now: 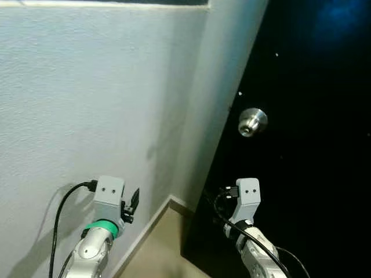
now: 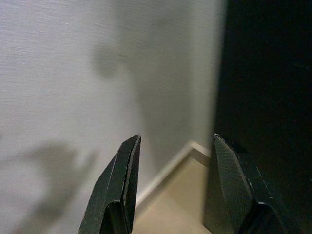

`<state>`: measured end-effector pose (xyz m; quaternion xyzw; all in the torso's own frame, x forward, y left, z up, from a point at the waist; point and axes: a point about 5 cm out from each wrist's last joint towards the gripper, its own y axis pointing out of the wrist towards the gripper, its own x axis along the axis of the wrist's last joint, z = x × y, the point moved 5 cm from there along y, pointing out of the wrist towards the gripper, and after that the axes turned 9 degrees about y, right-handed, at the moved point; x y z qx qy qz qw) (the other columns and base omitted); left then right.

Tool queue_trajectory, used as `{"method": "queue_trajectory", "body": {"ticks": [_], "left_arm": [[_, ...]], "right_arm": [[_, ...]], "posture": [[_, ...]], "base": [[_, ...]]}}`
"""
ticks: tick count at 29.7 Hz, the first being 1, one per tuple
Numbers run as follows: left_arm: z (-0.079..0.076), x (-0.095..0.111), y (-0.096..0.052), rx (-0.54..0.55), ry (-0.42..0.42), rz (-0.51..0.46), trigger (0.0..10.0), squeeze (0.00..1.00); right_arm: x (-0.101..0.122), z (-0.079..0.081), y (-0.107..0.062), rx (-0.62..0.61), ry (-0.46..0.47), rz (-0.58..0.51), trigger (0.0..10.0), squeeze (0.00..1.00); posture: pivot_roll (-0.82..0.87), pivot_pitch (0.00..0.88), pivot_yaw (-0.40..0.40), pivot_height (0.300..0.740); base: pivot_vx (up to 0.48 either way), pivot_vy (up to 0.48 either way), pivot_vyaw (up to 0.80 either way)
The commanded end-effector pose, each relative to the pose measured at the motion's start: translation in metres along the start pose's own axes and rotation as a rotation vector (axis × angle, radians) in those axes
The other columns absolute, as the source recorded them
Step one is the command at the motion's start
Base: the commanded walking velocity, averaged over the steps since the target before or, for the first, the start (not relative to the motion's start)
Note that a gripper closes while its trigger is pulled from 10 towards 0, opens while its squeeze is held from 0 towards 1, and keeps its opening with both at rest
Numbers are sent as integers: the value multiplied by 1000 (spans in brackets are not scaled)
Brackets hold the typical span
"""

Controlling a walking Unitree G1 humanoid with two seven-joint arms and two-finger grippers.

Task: Clothes washing

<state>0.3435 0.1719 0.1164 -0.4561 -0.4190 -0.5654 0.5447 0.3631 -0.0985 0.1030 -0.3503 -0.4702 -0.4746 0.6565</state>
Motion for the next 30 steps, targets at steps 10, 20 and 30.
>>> {"method": "queue_trajectory", "body": {"ticks": [10, 20, 30], "left_arm": [[-14, 0, 0, -33, -27, -2, 10000, 0], [-13, -1, 1, -23, -33, 1, 10000, 0], [-9, -1, -2, -14, -30, -3, 10000, 0]], "right_arm": [[-4, -9, -4, -15, -48, 12, 10000, 0], [0, -7, 1, -13, -48, -1, 10000, 0], [-1, -13, -1, -16, -63, 1, 10000, 0]], "posture": [[-23, 24, -44, 740], [-19, 24, -45, 740], [-10, 17, -49, 740]], "base": [[0, 0, -800], [0, 0, -800], [0, 0, -800]]}}
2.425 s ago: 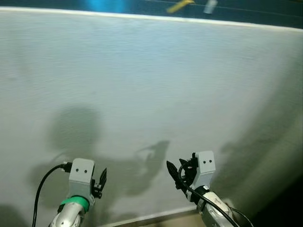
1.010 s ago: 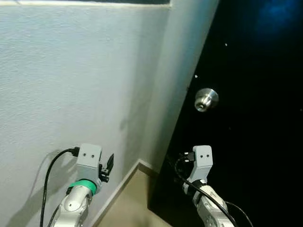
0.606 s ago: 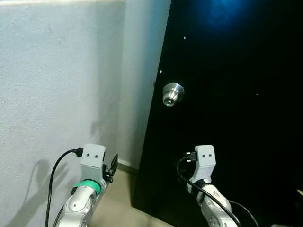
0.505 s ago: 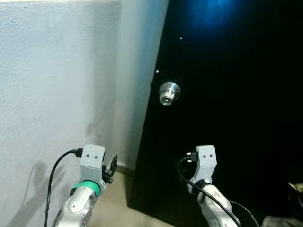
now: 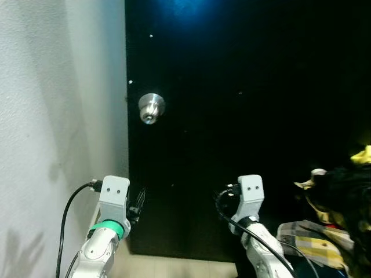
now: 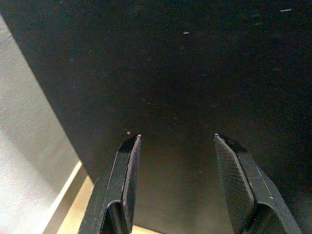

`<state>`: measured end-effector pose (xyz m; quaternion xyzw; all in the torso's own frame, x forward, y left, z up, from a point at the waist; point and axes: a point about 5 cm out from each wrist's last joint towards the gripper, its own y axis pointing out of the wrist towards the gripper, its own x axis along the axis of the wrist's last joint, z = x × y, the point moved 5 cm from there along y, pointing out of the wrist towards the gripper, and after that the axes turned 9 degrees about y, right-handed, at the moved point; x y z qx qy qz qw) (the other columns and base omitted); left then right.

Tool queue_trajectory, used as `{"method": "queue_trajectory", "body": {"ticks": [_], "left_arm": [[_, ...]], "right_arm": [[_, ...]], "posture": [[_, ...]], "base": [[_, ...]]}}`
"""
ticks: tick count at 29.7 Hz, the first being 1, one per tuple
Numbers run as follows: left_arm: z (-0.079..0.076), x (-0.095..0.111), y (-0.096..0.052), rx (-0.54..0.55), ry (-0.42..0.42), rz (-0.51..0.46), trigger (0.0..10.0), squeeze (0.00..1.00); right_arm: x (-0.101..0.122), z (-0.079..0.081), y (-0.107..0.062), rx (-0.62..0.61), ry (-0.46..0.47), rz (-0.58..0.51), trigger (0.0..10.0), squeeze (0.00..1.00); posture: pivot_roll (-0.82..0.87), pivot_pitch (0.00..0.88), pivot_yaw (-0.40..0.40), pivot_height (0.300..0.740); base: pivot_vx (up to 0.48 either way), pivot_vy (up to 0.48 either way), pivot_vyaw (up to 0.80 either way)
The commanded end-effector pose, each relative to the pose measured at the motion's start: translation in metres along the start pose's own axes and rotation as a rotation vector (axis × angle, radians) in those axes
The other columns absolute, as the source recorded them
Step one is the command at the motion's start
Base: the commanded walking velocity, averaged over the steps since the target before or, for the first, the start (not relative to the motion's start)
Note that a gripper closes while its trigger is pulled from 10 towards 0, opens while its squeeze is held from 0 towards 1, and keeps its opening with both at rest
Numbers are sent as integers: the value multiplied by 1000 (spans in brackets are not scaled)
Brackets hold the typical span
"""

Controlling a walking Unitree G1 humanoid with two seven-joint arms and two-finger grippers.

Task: Clothes washing

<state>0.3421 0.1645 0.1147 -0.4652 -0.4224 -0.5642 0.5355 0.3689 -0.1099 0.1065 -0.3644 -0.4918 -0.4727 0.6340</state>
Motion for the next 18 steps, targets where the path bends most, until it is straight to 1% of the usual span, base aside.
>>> {"method": "queue_trajectory", "body": {"ticks": [1, 4, 6, 8, 18], "left_arm": [[0, -2, -3, 1, -9, 1, 10000, 0], [0, -2, -3, 1, -10, 0, 10000, 0], [1, 1, -3, 14, -55, -7, 10000, 0], [1, 5, -3, 14, -76, -18, 10000, 0], [-1, 9, -4, 8, -73, -38, 10000, 0]], "right_arm": [[-10, -2, -5, -2, -2, 25, 10000, 0], [-10, -2, -5, -1, -3, 26, 10000, 0], [-10, 0, -4, 3, -3, 25, 10000, 0], [-9, 2, -3, 7, -1, 22, 10000, 0], [-6, 5, -2, 19, -1, 9, 10000, 0]], "posture": [[-10, 15, -49, 740], [-10, 15, -49, 740], [-12, 14, -47, 740], [-9, 11, -47, 740], [-7, 3, -50, 740]], "base": [[0, 0, -800], [0, 0, -800], [0, 0, -800], [0, 0, -800], [0, 0, -800]]}}
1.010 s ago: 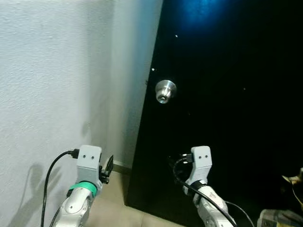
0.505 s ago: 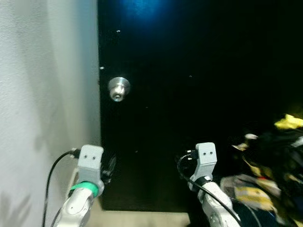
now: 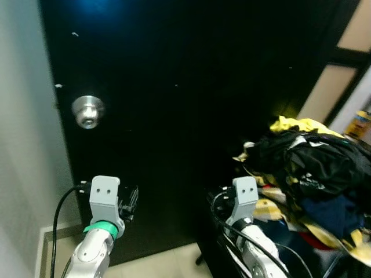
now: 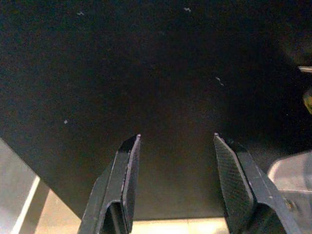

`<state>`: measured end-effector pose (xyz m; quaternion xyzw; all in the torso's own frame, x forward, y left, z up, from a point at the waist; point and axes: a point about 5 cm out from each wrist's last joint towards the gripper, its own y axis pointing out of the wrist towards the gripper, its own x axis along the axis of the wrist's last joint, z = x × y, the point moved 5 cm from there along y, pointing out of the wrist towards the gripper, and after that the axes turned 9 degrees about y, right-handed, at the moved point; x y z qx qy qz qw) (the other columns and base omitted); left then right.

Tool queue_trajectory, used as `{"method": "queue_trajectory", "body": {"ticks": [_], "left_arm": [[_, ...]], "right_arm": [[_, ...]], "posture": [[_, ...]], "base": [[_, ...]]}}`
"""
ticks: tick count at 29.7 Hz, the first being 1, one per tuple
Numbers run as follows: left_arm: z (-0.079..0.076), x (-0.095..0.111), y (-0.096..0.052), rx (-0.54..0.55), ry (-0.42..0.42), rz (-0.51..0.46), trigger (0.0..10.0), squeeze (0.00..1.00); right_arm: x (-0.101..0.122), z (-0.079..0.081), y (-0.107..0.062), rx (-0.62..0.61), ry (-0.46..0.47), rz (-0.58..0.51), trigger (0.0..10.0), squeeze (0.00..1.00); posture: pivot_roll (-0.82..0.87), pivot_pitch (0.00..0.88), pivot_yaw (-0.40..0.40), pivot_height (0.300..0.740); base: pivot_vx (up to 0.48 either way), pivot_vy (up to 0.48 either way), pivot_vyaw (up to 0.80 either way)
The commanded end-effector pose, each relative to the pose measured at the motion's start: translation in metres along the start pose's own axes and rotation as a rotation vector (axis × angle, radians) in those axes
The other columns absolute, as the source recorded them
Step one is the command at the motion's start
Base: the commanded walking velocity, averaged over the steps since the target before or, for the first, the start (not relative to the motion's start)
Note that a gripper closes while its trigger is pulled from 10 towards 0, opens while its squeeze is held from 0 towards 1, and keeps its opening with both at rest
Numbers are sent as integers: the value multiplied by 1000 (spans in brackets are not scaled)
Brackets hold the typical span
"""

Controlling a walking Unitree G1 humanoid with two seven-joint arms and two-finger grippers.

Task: Clothes washing

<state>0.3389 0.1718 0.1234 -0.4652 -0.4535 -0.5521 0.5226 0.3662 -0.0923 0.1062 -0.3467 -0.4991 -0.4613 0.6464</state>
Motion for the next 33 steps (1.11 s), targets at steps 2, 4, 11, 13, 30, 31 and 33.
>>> {"method": "queue_trajectory", "body": {"ticks": [2, 4, 11, 13, 30, 31, 33], "left_arm": [[-9, 4, -1, -20, -8, -26, 10000, 0], [-9, 5, -1, -16, -4, -34, 10000, 0], [-7, 7, -3, -3, -25, -40, 10000, 0], [-8, 7, -4, -8, -18, -41, 10000, 0], [6, 13, 4, -43, 50, -38, 10000, 0], [7, 13, 5, -42, 51, -37, 10000, 0], [9, 17, 9, -40, 37, -41, 10000, 0]], "right_arm": [[0, -11, -4, -23, -22, 3, 10000, 0], [0, -11, -4, -21, -26, 4, 10000, 0], [3, -12, -3, -18, -39, 0, 10000, 0], [3, -11, -3, -9, -49, 1, 10000, 0], [-1, -5, 4, -35, -25, -17, 10000, 0], [-1, -4, 5, -36, -26, -17, 10000, 0], [4, -4, 8, -32, -18, -25, 10000, 0]], "posture": [[-7, 0, -56, 740], [-7, 0, -57, 740], [-6, 0, -65, 740], [-3, 0, -66, 740], [53, 0, 30, 740], [53, 0, 30, 740], [48, 0, 37, 740]], "base": [[0, 0, -800], [0, 0, -800], [0, 0, -800], [0, 0, -800], [0, 0, -800], [0, 0, -800], [0, 0, -800]]}}
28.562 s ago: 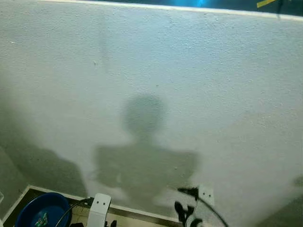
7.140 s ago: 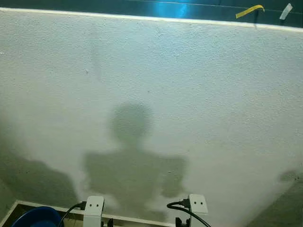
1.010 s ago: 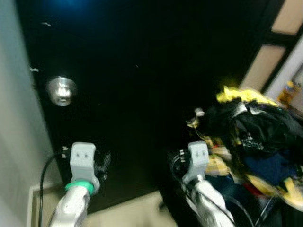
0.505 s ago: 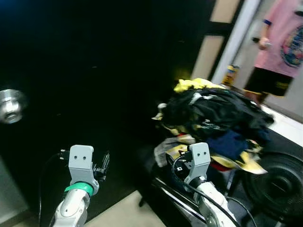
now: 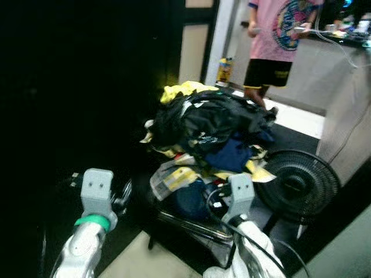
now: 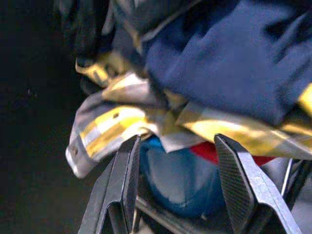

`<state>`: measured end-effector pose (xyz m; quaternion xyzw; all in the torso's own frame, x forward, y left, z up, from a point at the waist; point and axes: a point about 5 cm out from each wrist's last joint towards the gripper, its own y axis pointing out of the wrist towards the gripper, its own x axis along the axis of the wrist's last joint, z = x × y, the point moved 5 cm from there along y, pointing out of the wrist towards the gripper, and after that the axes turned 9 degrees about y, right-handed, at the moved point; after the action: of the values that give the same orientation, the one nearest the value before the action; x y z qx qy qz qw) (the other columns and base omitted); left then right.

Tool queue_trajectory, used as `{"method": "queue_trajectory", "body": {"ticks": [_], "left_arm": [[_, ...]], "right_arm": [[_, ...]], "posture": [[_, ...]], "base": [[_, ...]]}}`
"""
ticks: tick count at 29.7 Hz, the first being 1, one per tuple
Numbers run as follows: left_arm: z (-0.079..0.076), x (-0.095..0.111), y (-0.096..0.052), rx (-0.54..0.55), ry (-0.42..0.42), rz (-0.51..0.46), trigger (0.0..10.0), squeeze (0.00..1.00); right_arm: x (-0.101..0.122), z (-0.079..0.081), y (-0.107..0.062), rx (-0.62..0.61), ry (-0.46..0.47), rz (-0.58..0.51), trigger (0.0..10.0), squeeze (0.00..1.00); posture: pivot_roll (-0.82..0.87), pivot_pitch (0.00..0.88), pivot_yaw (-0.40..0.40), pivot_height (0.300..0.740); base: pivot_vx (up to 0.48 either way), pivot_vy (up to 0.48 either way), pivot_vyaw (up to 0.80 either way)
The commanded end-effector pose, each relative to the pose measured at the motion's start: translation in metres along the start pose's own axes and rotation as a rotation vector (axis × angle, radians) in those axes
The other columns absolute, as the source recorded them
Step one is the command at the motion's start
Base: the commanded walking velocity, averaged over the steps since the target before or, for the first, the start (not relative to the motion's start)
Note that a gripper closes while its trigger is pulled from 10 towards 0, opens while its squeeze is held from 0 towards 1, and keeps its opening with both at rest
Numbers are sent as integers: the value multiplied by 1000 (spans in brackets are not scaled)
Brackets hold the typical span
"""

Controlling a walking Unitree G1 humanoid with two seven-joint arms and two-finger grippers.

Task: Clothes washing

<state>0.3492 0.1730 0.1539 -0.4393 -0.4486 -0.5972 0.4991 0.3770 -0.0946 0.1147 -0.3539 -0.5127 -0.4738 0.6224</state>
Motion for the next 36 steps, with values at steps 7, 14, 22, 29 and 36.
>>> {"method": "queue_trajectory", "body": {"ticks": [7, 14, 22, 29, 36], "left_arm": [[11, -1, 3, 33, -75, 22, 10000, 0], [22, 28, 9, 84, -125, -78, 10000, 0], [17, 43, 9, 82, -109, -116, 10000, 0], [17, 38, 5, 80, -100, -94, 10000, 0], [10, 34, 6, 65, -102, -81, 10000, 0]], "right_arm": [[32, 2, 9, -18, 194, -92, 10000, 0], [82, 37, 27, 164, 139, -158, 10000, 0], [92, 49, 32, 225, 101, -152, 10000, 0], [78, 51, 32, 236, 62, -94, 10000, 0], [70, 47, 26, 218, 67, -84, 10000, 0]], "posture": [[38, 3, 27, 740], [24, 11, -5, 740], [29, 13, -48, 740], [29, 16, -45, 740], [16, 21, -34, 740]], "base": [[0, 0, -457], [0, 0, 0], [0, 0, 0], [0, 0, 0], [0, 0, -457]]}}
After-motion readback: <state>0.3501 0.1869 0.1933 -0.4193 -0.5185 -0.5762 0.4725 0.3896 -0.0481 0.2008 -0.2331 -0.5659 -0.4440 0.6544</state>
